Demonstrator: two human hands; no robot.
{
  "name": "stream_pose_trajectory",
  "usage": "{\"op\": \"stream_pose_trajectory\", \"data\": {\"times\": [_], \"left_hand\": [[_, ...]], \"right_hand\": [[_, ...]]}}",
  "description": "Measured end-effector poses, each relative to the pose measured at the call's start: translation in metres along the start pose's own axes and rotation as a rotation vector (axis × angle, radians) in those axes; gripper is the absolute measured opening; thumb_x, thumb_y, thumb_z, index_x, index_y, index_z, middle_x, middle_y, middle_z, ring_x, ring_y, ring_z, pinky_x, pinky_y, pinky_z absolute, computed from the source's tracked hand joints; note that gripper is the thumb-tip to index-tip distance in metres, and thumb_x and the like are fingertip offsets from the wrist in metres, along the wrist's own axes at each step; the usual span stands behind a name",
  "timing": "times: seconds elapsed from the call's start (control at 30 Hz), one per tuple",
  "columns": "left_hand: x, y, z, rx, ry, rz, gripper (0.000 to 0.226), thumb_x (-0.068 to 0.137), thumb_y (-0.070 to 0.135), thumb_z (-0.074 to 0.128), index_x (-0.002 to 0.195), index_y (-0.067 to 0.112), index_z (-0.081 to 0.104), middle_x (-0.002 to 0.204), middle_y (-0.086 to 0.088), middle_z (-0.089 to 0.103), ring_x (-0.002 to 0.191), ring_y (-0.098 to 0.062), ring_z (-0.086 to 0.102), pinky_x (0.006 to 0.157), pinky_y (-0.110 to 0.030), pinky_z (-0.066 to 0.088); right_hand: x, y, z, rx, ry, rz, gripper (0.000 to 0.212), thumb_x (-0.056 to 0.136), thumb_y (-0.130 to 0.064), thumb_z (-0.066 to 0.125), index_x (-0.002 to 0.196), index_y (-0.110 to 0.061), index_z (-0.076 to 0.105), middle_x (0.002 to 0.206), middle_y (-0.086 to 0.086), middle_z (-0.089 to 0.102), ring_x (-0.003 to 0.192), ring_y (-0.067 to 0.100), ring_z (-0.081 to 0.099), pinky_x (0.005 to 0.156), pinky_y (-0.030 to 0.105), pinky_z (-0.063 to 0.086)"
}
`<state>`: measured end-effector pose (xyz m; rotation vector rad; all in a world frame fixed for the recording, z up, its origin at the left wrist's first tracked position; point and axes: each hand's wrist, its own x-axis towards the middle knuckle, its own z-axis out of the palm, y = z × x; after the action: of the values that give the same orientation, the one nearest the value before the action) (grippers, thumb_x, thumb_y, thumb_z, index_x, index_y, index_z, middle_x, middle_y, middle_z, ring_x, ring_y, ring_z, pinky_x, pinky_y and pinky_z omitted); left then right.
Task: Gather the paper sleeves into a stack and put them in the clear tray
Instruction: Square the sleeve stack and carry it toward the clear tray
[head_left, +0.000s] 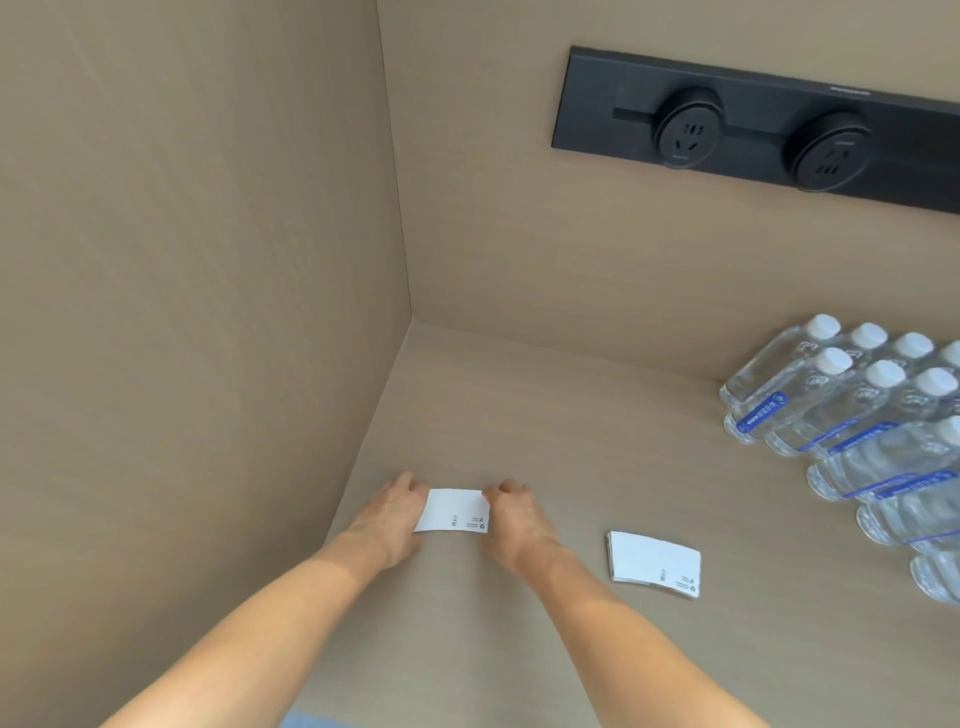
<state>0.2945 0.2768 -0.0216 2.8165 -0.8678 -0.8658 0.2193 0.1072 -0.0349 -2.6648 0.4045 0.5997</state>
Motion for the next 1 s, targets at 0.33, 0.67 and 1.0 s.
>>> {"op": "stream_pose_trajectory", "data": {"times": [0.33, 0.67, 1.0], "left_hand": [[0.009, -0.011, -0.001, 0.038, 0.005, 0.052, 0.043, 0.086, 0.022, 0.067, 0.124, 0.010, 0.049, 0.130, -0.004, 0.040, 0.123, -0.024, 0.044, 0.100, -0.038, 0.047], [0.001, 0.014, -0.007, -0.056, -0.023, 0.073, 0.040, 0.083, 0.017, 0.069, 0.116, 0.009, 0.048, 0.123, -0.002, 0.036, 0.114, -0.022, 0.047, 0.078, -0.031, 0.043], [0.001, 0.079, -0.020, -0.040, -0.008, 0.147, 0.031, 0.083, 0.016, 0.065, 0.110, 0.008, 0.051, 0.119, 0.000, 0.035, 0.103, -0.026, 0.055, 0.075, -0.035, 0.048]], "right_hand": [[0.011, -0.007, 0.010, -0.081, 0.003, 0.015, 0.033, 0.087, -0.006, 0.056, 0.119, -0.009, 0.053, 0.124, 0.005, 0.041, 0.119, 0.025, 0.037, 0.077, 0.035, 0.050], [-0.008, 0.016, 0.003, -0.050, 0.007, 0.002, 0.035, 0.084, -0.011, 0.062, 0.117, -0.008, 0.051, 0.123, 0.005, 0.040, 0.117, 0.023, 0.039, 0.087, 0.035, 0.050], [-0.043, 0.066, -0.032, -0.008, 0.085, 0.070, 0.037, 0.079, -0.018, 0.067, 0.112, -0.008, 0.052, 0.118, 0.003, 0.038, 0.114, 0.022, 0.039, 0.086, 0.037, 0.051]]}}
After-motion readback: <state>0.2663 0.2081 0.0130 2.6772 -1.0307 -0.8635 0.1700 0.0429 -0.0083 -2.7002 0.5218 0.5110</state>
